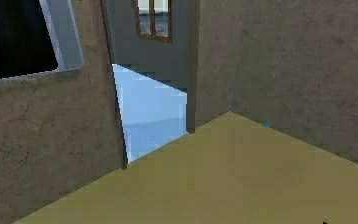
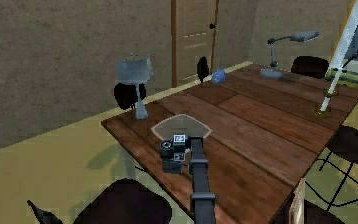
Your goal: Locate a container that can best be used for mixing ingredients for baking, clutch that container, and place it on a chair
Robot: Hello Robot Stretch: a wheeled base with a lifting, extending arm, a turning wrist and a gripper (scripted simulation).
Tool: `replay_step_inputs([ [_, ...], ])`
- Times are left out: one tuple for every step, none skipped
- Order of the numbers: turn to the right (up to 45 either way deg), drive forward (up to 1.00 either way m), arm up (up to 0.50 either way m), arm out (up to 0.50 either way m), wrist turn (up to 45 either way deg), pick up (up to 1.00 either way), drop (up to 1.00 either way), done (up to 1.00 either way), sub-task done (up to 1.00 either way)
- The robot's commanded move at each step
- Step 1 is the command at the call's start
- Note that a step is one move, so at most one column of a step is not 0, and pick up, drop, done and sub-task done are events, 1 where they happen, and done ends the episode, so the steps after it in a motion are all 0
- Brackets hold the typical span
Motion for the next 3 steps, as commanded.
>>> replay_step_inputs([
  [0.0, 0.00, 0.00, 0.00, 0.0, 1.00, 0.00, 0.00, 0.00],
  [0.0, 0.00, 0.10, 0.00, 0.0, 0.00, 0.00, 0.00, 0.00],
  [0.0, 0.00, 0.12, 0.00, 0.0, 0.00, 0.00, 0.00, 0.00],
])
